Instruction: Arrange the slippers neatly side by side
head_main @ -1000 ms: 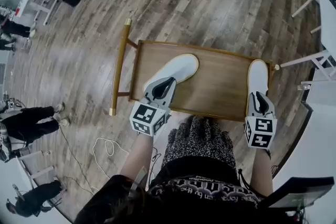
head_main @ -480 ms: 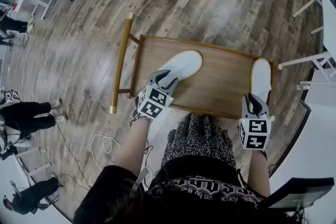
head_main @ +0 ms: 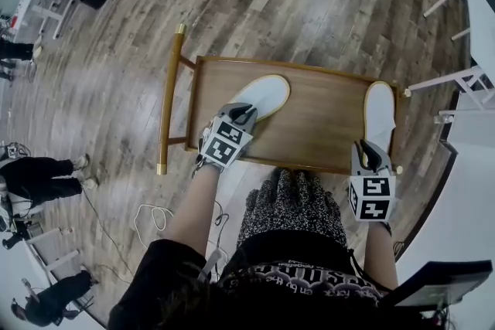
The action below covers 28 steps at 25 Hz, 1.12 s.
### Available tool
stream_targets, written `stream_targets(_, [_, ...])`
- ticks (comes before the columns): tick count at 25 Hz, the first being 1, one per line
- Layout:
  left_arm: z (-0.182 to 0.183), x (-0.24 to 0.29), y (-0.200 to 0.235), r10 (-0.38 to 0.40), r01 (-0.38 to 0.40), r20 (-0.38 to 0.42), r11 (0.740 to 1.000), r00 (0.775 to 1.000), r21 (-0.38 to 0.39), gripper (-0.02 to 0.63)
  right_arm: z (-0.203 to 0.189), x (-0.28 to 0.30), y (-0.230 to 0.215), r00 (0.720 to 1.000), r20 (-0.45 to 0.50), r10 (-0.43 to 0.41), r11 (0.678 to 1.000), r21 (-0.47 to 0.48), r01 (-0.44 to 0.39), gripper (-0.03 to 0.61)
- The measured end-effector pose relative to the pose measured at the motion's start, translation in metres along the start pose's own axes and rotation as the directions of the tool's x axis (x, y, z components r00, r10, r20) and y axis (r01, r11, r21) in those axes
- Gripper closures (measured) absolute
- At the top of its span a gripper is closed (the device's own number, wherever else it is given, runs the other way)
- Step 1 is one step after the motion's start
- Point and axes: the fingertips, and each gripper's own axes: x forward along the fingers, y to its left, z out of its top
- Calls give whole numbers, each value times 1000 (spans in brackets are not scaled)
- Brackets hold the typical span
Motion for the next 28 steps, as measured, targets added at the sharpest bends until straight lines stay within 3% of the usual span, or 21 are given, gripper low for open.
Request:
stream_targets(11, [7, 5, -16, -2, 2, 0, 1000, 1000, -18, 598, -2, -4, -8, 1000, 19, -13, 1000, 21, 13, 523])
stream_targets(20, [36, 13, -53, -11, 16, 36, 990, 999, -139, 600, -5, -10, -19, 999, 30, -37, 998, 53, 35, 523])
stream_targets(28, [80, 28, -87, -47, 79, 130, 965, 990, -248, 600, -16, -21, -33, 997, 35, -70, 993, 97, 66, 523])
